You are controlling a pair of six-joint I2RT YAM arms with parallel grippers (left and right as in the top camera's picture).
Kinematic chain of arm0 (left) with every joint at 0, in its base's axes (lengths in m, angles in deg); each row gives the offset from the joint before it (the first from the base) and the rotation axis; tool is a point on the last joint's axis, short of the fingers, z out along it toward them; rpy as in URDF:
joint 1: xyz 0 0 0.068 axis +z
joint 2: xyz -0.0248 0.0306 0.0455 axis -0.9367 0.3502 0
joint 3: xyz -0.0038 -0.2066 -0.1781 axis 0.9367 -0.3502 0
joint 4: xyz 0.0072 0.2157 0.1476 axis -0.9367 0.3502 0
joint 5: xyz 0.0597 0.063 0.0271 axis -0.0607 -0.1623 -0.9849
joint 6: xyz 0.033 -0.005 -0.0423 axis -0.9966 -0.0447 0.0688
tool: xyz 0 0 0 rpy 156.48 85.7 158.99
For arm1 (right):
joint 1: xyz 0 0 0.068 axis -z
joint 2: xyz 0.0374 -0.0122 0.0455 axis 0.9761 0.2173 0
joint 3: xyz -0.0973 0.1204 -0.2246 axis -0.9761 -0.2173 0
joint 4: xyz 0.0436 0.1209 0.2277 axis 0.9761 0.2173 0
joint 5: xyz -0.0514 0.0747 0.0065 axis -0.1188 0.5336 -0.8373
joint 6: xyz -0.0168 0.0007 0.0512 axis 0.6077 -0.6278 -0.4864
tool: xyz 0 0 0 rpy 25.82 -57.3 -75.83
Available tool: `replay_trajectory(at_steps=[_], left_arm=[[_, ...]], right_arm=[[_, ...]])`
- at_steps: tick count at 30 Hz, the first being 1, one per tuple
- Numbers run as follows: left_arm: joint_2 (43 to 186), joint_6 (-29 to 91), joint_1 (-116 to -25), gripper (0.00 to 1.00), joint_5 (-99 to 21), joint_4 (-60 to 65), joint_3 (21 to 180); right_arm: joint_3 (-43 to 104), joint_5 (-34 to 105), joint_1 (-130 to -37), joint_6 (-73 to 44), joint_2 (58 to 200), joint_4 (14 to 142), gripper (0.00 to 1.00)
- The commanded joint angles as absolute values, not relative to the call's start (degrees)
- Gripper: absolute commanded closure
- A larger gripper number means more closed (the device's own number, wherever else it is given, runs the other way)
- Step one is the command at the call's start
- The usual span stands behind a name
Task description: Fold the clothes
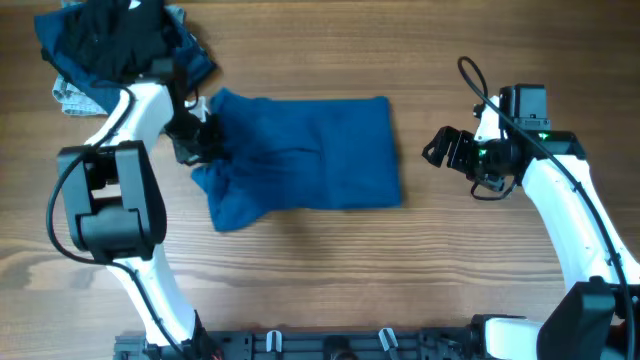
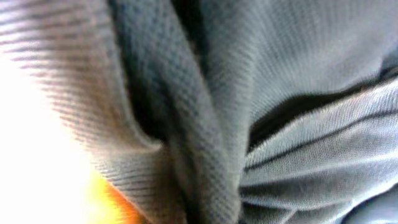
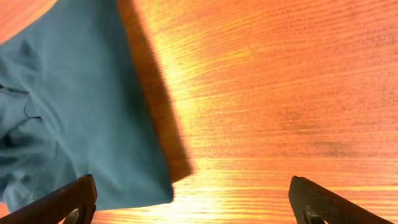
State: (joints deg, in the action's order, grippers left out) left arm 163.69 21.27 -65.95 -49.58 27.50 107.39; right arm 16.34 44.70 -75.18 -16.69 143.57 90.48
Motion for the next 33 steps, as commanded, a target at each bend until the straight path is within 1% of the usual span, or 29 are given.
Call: replay_trajectory(at_steps=[1, 5, 8, 11, 15, 18, 26, 29, 33], left_arm=[[164.4, 20.1, -67.3, 0.96, -56.2, 30.4, 113.5], [164.4, 20.3, -70.1, 0.96, -56.2, 33.3, 116.2], [164.3, 20.4, -74.5, 0.96, -56.2, 36.1, 118.3], [163.8, 21.6, -78.1, 0.96, -56.7, 36.8, 119.4], [162.4, 24.7, -82.7, 0.96, -60.2, 38.3, 122.0], [161.1, 25.1, -86.5, 0.96, -60.3, 38.5, 124.1], [160.6, 26.8, -92.9, 0.96, -64.4, 43.7, 132.4], [160.6, 26.9, -94.2, 0.96, -64.8, 44.4, 135.2], [160.6, 29.9, -96.5, 0.96, -64.6, 43.4, 136.3]], right_arm=[[17.0, 44.1, -75.2, -15.7, 142.9, 88.4, 0.01], [17.0, 43.9, -75.2, -15.7, 143.1, 87.5, 0.01], [16.9, 43.8, -75.2, -15.7, 143.3, 87.3, 0.01], [16.9, 43.5, -75.2, -15.7, 143.3, 87.3, 0.00], [16.7, 43.5, -75.2, -15.7, 143.3, 86.8, 0.01], [15.1, 43.5, -75.2, -15.7, 143.6, 84.7, 0.00], [14.2, 43.6, -75.2, -17.4, 151.2, 82.4, 0.01], [14.2, 43.9, -75.6, -17.7, 153.9, 82.0, 0.01], [14.2, 43.9, -77.3, -18.7, 156.8, 81.3, 0.01]])
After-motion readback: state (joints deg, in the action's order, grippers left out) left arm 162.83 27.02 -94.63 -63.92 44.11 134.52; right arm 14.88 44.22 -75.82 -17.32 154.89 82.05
